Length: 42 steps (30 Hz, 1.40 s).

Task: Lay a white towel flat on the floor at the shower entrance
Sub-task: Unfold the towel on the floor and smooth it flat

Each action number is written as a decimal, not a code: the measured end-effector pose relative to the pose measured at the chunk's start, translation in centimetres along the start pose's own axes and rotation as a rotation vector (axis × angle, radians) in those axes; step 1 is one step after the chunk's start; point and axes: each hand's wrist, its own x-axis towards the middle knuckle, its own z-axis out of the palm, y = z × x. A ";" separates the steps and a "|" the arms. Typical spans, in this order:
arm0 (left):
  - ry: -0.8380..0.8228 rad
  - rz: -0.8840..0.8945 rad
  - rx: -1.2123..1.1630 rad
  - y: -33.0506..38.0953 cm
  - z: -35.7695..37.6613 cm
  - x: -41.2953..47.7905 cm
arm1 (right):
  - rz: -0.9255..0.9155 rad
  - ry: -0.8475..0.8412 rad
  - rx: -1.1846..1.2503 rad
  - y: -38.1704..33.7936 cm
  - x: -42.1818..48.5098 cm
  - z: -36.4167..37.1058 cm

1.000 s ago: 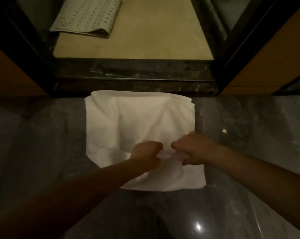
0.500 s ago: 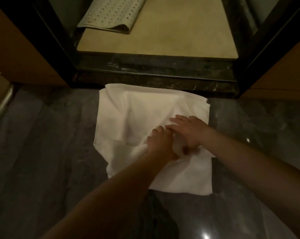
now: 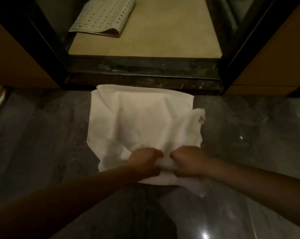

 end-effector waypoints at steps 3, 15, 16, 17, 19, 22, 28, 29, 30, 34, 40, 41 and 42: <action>-0.077 0.119 0.092 0.1 0.7 -2.4 | -0.045 -0.035 0.124 -0.7 -2.2 1.2; 0.206 -0.123 -0.030 4.8 -0.8 5.6 | 0.185 0.090 -0.213 7.1 3.7 -3.0; 0.180 -0.153 -0.022 4.8 -0.6 6.1 | 0.177 0.095 -0.244 7.2 3.8 -2.8; 0.152 -0.179 -0.018 4.8 -0.3 6.4 | 0.168 0.124 -0.262 7.3 3.8 -2.5; 0.122 -0.191 0.027 4.7 0.5 6.2 | 0.168 0.170 -0.208 7.5 3.3 -2.0; 0.106 -0.126 0.123 3.7 1.5 5.0 | 0.119 0.120 -0.163 7.5 1.6 -1.2; 0.048 -0.100 0.218 0.1 0.3 2.9 | 0.038 -0.057 -0.036 7.0 -2.6 0.0; -0.002 -0.091 0.190 -0.1 0.4 2.4 | 0.017 -0.092 -0.023 6.7 -3.2 0.3; -0.044 -0.064 0.175 -0.3 0.6 1.9 | -0.008 -0.127 0.003 6.3 -3.8 0.7; 0.050 0.215 0.245 0.1 1.4 -1.3 | -0.078 -0.220 0.082 4.9 -6.0 2.5; 0.000 0.289 0.218 -0.7 1.3 -3.4 | 0.006 0.152 0.153 4.9 -3.9 0.7; -0.030 0.269 0.205 -0.6 1.2 -3.0 | 0.005 0.183 0.063 5.2 -2.9 0.1; -0.054 0.252 0.213 -0.3 1.0 -2.5 | -0.007 0.182 -0.064 5.7 -1.7 -0.4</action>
